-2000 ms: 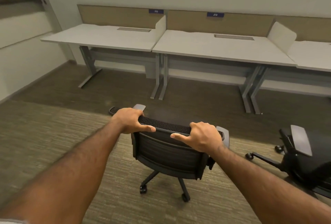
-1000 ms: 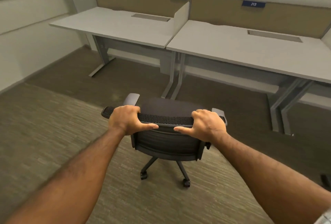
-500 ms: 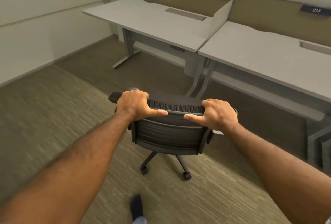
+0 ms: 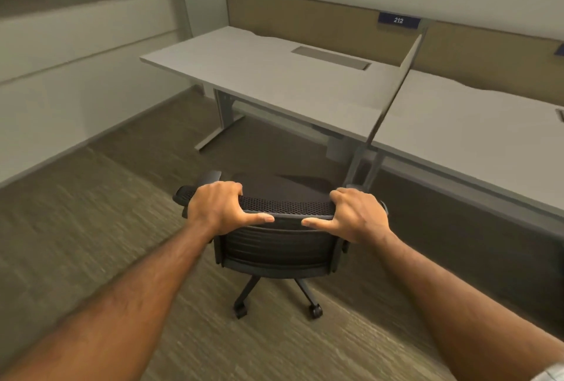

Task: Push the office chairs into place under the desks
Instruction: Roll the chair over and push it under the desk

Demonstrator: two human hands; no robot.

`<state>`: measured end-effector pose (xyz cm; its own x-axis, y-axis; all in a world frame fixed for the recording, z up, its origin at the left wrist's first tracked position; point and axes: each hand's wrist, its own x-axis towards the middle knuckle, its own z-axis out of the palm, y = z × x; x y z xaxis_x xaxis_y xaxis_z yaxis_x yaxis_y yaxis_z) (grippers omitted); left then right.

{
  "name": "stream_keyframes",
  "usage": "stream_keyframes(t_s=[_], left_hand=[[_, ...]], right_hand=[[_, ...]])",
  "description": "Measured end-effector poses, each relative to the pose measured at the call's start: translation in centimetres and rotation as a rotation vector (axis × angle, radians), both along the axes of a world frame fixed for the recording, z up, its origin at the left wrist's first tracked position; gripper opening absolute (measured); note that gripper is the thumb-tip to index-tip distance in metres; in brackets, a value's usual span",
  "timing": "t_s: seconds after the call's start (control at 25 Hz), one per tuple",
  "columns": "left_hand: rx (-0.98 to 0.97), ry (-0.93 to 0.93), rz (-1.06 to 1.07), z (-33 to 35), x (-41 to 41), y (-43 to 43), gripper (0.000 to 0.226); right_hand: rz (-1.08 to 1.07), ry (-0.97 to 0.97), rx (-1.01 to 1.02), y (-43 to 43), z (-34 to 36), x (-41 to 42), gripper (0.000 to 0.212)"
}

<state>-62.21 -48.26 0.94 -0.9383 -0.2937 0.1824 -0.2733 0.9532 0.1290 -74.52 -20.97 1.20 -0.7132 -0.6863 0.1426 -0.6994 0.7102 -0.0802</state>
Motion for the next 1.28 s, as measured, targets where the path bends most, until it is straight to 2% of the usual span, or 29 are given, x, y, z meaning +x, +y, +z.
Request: stream_keyframes(t_s=[0.32,0.64,0.88,1.28], left_hand=[[0.005,-0.017,0.043,-0.1,-9.9,-12.6,0.09],[0.019,-0.03,0.095,0.5,-18.3,-22.7,0.092],[0.021,-0.032,0.083,0.3,-24.1,-31.6,0.09],[-0.005,0.003,-0.058,-0.9,-32.5,-51.7,0.095]], right_hand=[[0.063,0.023,-0.046,-13.3,-0.9,-11.8,0.089],[0.118,-0.01,-0.07,-24.5,-0.5,-21.3,0.102],[0.129,0.01,-0.107,-33.0,-0.6,-26.8,0.099],[-0.067,-0.02,-0.091,-50.9,-1.7,-31.0,0.096]])
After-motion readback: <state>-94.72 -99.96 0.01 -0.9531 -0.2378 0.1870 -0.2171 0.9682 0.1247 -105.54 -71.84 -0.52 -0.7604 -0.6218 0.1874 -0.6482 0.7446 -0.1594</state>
